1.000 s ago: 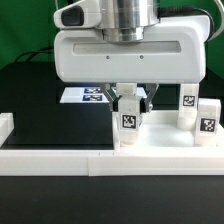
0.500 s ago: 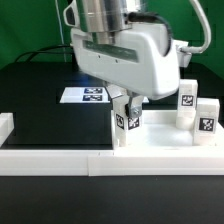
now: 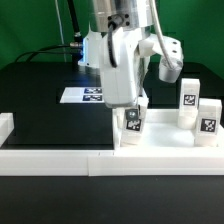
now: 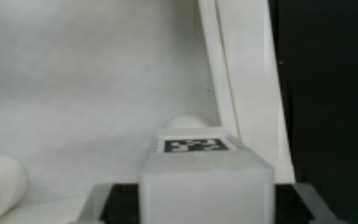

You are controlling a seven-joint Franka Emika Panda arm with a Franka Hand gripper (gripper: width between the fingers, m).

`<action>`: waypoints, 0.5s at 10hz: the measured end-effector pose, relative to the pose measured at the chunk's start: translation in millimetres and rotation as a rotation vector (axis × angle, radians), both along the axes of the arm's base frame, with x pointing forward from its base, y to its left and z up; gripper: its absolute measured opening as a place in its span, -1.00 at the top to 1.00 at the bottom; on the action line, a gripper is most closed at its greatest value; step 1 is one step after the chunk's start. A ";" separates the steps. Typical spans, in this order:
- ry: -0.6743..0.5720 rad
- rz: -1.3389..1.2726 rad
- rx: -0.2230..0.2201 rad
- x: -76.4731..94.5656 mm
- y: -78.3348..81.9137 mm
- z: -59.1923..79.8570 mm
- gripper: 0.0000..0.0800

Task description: Assemble square table

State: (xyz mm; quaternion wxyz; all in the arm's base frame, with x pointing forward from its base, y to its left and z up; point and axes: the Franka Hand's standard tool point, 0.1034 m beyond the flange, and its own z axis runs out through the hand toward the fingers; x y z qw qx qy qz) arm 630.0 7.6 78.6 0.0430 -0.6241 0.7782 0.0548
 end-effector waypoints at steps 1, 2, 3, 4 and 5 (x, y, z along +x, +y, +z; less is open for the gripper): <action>-0.008 0.093 -0.003 -1.6 0.4 -0.9 0.27; -0.015 0.266 -0.016 -5.1 1.9 -2.4 -0.15; -0.022 0.440 -0.039 -6.2 5.0 -2.7 -0.51; -0.030 0.662 -0.064 -7.0 11.1 -2.8 -0.59; -0.034 0.802 -0.076 -7.8 17.2 -2.9 -0.59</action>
Offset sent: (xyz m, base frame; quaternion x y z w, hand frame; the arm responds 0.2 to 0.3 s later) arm -0.0106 0.0153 0.0036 -0.0440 0.0709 -0.4532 0.8875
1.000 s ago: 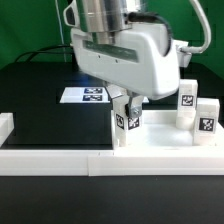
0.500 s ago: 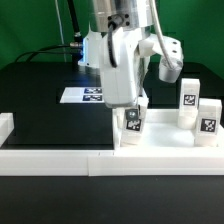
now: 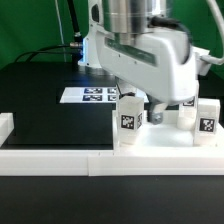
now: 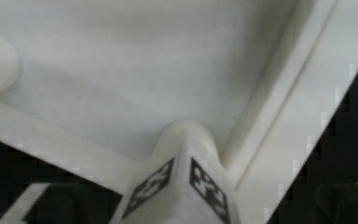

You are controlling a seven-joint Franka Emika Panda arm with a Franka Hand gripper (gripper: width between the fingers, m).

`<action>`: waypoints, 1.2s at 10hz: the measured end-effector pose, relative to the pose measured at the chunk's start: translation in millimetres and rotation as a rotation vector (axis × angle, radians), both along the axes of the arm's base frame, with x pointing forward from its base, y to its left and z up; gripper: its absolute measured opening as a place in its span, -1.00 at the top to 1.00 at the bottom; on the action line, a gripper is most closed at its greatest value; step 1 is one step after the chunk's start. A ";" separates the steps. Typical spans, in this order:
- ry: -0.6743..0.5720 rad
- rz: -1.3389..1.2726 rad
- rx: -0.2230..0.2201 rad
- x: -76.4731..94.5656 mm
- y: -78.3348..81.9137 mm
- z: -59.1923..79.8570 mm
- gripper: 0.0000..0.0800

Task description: Assemble square table

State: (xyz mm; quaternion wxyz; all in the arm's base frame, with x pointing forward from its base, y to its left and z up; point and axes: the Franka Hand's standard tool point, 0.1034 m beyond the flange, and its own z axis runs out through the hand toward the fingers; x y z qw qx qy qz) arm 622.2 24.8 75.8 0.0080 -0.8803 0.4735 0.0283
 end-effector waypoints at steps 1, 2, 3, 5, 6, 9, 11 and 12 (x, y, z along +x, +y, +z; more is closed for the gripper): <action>-0.005 0.113 0.004 0.2 -0.8 -0.5 -0.62; -0.008 0.196 0.008 0.1 -2.3 -0.7 -0.62; -0.010 0.293 0.006 -0.1 -2.6 -1.5 -0.62; -0.017 0.528 -0.020 1.9 -9.2 -5.3 -0.62; -0.018 0.512 -0.019 2.0 -8.8 -5.2 -0.62; -0.012 0.482 -0.023 0.6 -12.2 -6.0 0.28; -0.011 0.298 -0.029 1.0 -11.5 -5.9 0.28; -0.010 0.199 -0.032 1.1 -11.2 -5.9 0.28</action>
Offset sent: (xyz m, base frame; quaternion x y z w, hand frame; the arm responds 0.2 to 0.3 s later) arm 0.0066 -0.0097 -0.0067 -0.0687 0.0590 -0.3524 0.9315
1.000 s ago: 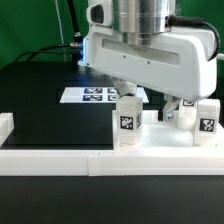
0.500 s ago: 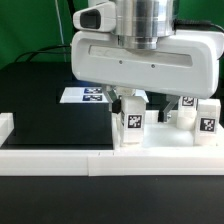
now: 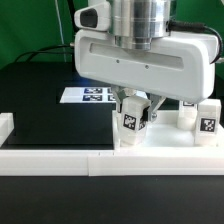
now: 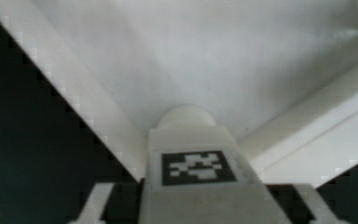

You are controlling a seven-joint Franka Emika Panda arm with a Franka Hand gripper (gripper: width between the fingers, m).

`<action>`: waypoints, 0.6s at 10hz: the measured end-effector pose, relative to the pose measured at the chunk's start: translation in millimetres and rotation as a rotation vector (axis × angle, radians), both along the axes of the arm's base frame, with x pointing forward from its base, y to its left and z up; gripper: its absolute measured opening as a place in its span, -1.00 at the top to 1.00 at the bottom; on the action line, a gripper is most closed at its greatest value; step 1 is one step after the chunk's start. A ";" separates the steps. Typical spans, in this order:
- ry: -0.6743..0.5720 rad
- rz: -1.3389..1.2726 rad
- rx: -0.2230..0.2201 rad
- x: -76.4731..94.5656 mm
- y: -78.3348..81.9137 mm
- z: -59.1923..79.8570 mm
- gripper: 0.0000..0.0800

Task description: Assemble square table

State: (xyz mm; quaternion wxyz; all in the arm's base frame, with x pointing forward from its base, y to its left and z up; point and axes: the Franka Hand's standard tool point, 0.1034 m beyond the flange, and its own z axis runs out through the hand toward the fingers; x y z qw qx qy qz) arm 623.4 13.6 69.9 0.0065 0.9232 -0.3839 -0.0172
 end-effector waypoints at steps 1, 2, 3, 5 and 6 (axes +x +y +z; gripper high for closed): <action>0.000 -0.066 0.001 0.0 0.4 0.0 0.28; 0.000 -0.144 0.001 0.1 0.5 -0.1 0.28; -0.007 -0.233 0.002 0.9 -0.4 -1.0 0.28; -0.058 -0.547 0.036 1.9 -2.6 -2.9 0.27; -0.074 -0.680 0.062 1.1 -2.7 -3.2 0.27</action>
Offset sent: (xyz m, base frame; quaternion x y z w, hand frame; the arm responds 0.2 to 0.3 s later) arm -0.0067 -0.0192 -0.0161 0.0141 0.0204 0.2640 0.9642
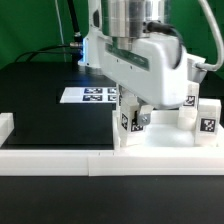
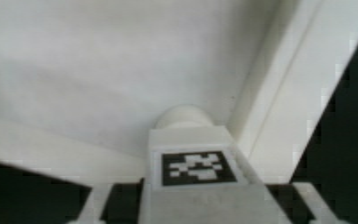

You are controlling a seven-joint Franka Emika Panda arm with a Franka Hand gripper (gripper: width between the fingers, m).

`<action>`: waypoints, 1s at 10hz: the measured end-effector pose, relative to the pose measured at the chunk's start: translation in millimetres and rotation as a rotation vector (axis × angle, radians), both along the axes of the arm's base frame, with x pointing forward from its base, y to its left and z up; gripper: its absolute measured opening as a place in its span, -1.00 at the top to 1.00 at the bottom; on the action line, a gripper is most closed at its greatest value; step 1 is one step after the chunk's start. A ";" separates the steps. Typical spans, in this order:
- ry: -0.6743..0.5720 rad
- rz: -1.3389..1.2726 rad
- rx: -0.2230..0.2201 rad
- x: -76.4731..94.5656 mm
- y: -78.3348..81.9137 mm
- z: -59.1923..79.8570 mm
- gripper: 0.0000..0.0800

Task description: Assemble square table

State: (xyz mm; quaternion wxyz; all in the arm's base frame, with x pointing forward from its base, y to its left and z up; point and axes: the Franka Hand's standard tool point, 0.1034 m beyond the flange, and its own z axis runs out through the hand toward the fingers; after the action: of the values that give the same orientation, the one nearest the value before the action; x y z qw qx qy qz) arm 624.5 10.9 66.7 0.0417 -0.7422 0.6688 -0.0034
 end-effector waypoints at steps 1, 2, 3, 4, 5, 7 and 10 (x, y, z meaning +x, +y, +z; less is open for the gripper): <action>-0.007 -0.143 0.034 0.5 0.9 -0.3 0.27; -0.014 -0.285 0.064 1.2 0.9 -0.9 0.27; -0.016 -0.348 0.078 1.0 0.3 -1.0 0.27; -0.014 -0.365 0.080 0.8 1.4 -1.7 0.12; -0.014 -0.348 0.078 0.5 1.7 -2.4 -0.22; -0.042 -0.095 0.055 -0.4 -1.2 -0.6 -0.54; -0.088 0.329 0.006 -5.9 -3.3 -2.2 -0.62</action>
Offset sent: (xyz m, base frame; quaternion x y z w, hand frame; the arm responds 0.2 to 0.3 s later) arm 0.0000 0.0000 0.0000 0.0000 0.0000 0.1296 0.9916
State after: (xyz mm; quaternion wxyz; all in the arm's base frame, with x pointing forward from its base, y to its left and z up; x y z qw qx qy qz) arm 618.6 7.5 64.5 0.0733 -0.8408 0.5357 -0.0269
